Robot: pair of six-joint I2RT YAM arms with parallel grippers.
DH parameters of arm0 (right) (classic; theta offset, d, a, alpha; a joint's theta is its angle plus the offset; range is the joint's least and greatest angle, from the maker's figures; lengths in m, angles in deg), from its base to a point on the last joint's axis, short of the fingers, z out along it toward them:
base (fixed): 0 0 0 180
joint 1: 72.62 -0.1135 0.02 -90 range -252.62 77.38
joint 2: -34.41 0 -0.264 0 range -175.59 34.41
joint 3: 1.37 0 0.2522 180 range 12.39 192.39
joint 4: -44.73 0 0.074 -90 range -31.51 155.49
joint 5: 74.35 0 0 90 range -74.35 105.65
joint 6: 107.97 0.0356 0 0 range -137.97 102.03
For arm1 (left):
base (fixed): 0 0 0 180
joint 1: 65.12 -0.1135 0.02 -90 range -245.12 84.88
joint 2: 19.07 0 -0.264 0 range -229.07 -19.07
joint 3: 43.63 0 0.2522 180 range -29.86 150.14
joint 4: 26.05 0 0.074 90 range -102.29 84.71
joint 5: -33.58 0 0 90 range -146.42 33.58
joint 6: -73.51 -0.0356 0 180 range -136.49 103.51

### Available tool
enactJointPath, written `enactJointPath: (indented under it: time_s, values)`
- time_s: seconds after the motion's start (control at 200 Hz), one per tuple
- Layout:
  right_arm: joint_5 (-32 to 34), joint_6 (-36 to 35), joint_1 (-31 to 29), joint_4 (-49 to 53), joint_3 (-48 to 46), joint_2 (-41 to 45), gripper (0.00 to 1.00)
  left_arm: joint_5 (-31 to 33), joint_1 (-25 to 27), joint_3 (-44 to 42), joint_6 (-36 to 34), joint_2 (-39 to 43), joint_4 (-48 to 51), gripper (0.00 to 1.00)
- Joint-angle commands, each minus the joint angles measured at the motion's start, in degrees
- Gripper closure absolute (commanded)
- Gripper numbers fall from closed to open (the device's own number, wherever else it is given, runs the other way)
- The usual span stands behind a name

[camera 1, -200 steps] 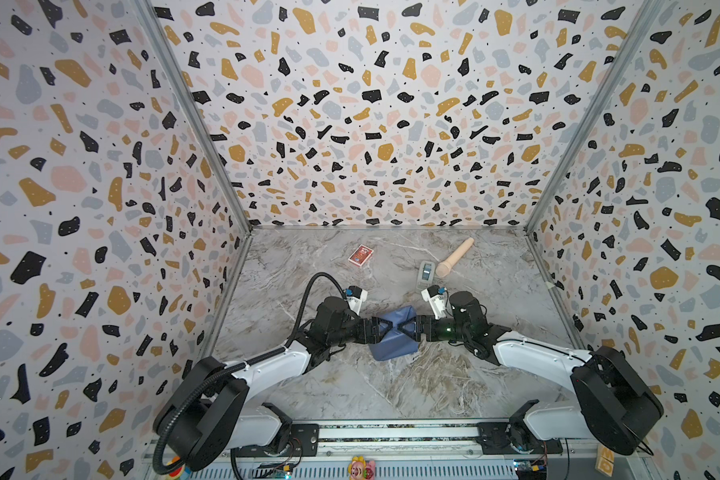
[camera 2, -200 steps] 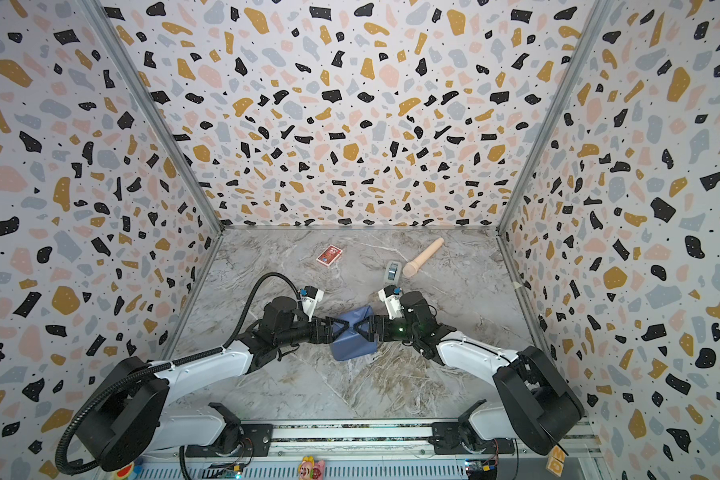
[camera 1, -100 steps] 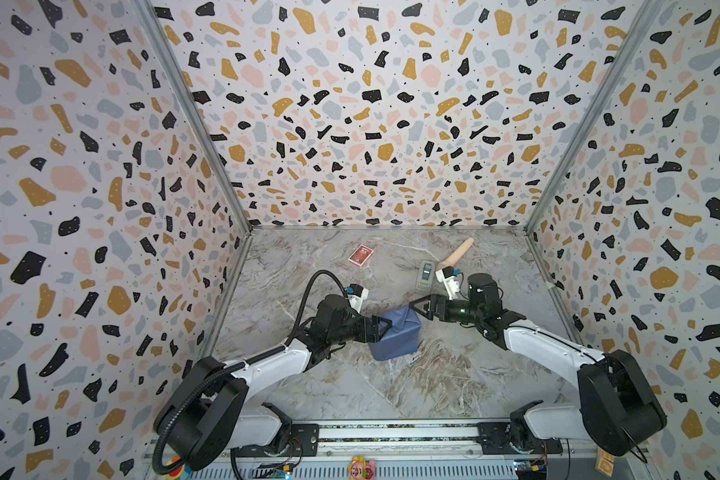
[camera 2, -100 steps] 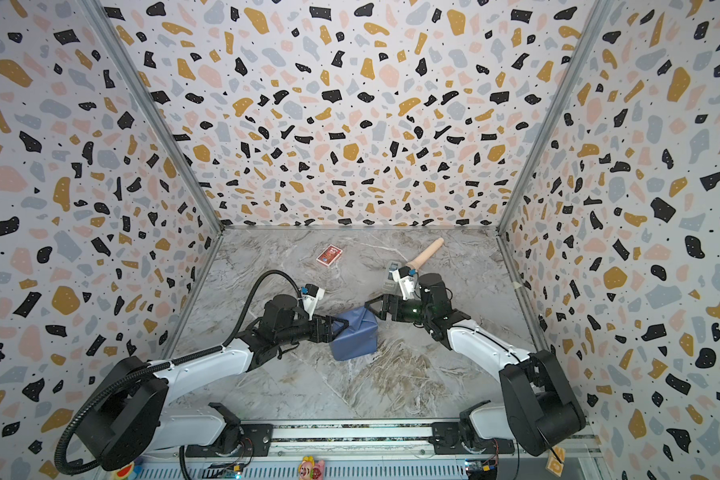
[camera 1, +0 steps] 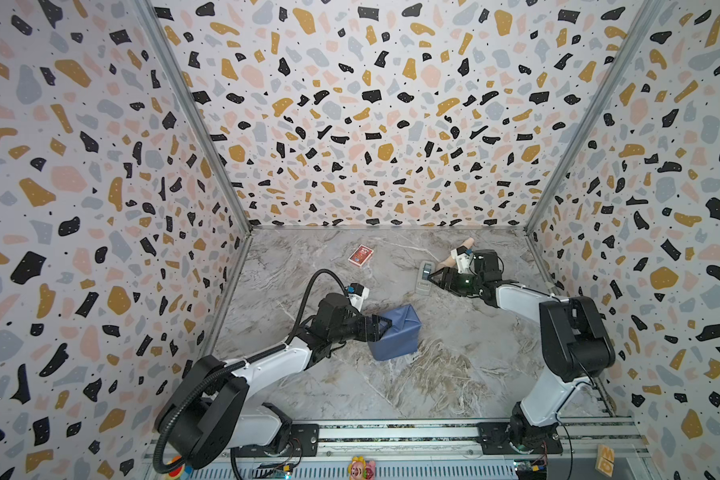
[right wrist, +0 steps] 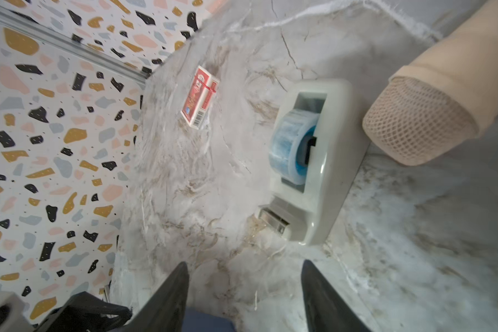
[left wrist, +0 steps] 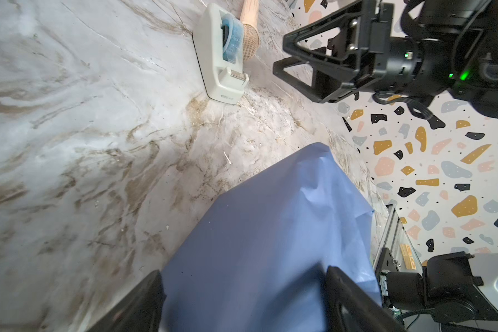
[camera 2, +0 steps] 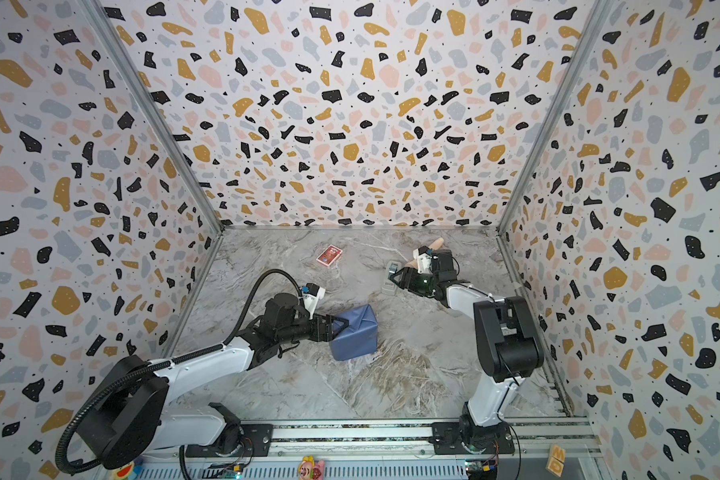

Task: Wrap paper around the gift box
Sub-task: 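Release the box with the right gripper and move it toward the tape dispenser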

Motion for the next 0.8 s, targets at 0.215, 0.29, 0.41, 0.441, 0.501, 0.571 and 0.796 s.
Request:
enactJointPath:
  time_s: [0.215, 0.29, 0.41, 0.441, 0.501, 0.571, 0.796]
  values:
    - [-4.5, -1.5, 0.1, -0.3, 7.8, -8.5, 0.49, 1.6, -0.1, -0.8, -2.0, -2.7, 9.5, 0.14]
    - [-4.9, -1.1, 0.1, -0.9, 8.3, -9.9, 0.51, 1.6, 0.0, -0.8, -2.2, -2.7, 9.6, 0.14]
    - [-5.7, -0.5, 0.1, -1.4, 9.1, -11.9, 0.53, 1.7, -0.1, -0.7, -2.4, -2.6, 9.7, 0.14]
    - [-6.0, -0.1, 0.2, -1.4, 9.3, -12.5, 0.53, 1.7, -0.1, -0.7, -2.4, -2.6, 9.7, 0.14]
    - [-6.4, 0.6, 0.2, -2.3, 9.3, -13.4, 0.55, 1.7, -0.1, -0.8, -2.5, -2.7, 9.6, 0.15]
    - [-7.2, 2.0, 0.2, -2.5, 9.8, -14.8, 0.58, 1.7, -0.1, -0.9, -2.5, -2.7, 9.5, 0.15]
    - [-10.2, 9.2, 0.3, -9.6, 7.1, -16.6, 0.77, 1.9, -0.1, -0.9, -2.5, -2.3, 9.7, 0.15]
